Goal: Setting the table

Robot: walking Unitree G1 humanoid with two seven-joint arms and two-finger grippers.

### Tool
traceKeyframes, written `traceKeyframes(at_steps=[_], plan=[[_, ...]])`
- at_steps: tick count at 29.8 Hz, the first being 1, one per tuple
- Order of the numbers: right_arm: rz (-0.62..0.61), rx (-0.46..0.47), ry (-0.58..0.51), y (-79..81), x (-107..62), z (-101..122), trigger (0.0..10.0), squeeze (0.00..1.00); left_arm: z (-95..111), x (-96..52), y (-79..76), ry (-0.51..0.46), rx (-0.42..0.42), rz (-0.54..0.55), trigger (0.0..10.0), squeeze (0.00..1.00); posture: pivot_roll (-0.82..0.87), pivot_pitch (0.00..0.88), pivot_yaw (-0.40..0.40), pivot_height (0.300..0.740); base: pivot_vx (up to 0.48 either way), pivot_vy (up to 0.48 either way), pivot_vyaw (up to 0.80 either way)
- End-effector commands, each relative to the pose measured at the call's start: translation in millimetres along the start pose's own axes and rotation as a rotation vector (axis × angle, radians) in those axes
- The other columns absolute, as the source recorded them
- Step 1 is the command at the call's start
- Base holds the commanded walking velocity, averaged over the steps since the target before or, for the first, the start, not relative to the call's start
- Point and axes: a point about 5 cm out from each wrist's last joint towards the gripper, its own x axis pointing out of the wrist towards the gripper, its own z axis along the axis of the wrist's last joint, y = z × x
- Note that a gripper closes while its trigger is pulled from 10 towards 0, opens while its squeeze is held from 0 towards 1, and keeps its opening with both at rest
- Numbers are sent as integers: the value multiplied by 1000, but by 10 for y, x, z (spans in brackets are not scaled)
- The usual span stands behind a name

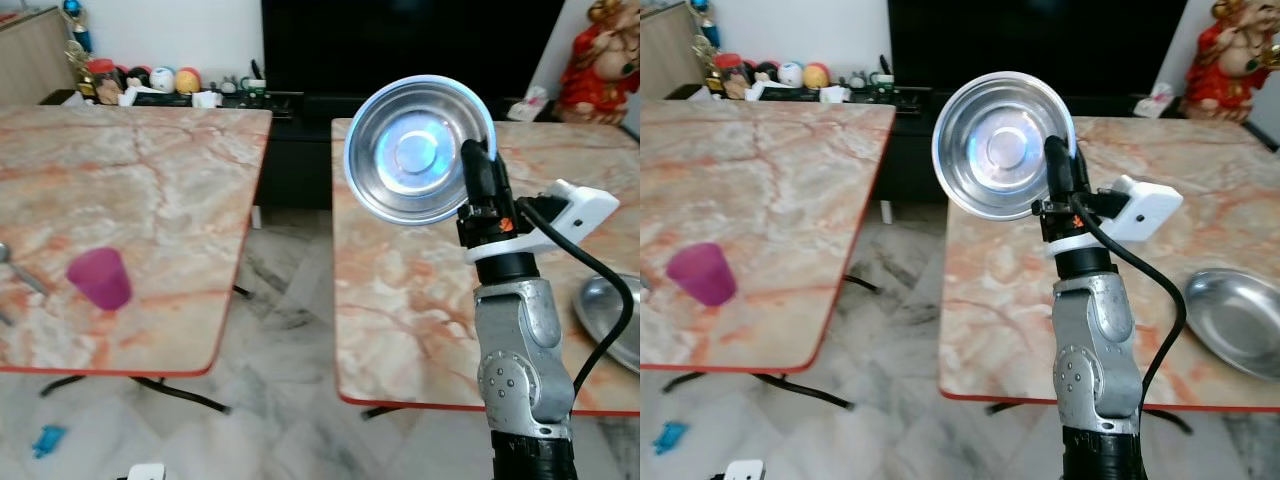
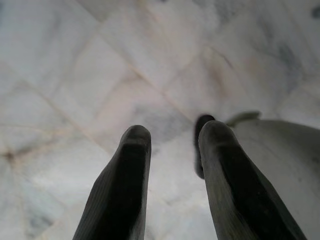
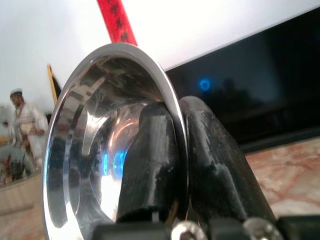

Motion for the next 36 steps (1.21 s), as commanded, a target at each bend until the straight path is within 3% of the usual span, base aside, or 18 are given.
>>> traceKeyframes(at_steps=[1, 19, 36], plan=[[9, -20, -16, 15, 25, 53, 10000, 0, -15, -3, 16, 12, 4, 4, 10000, 0, 22, 0, -6, 736, 0, -412, 0], [-41, -54, 2, -98, 25, 54, 10000, 0, 0, 0, 16, 12, 1, 0, 10000, 0, 13, 9, -5, 736, 0, -406, 0], [-167, -111, 28, -390, -42, 103, 10000, 0, -1, 1, 15, 18, -9, -12, 10000, 0, 10, 13, 0, 736, 0, 0, 0]])
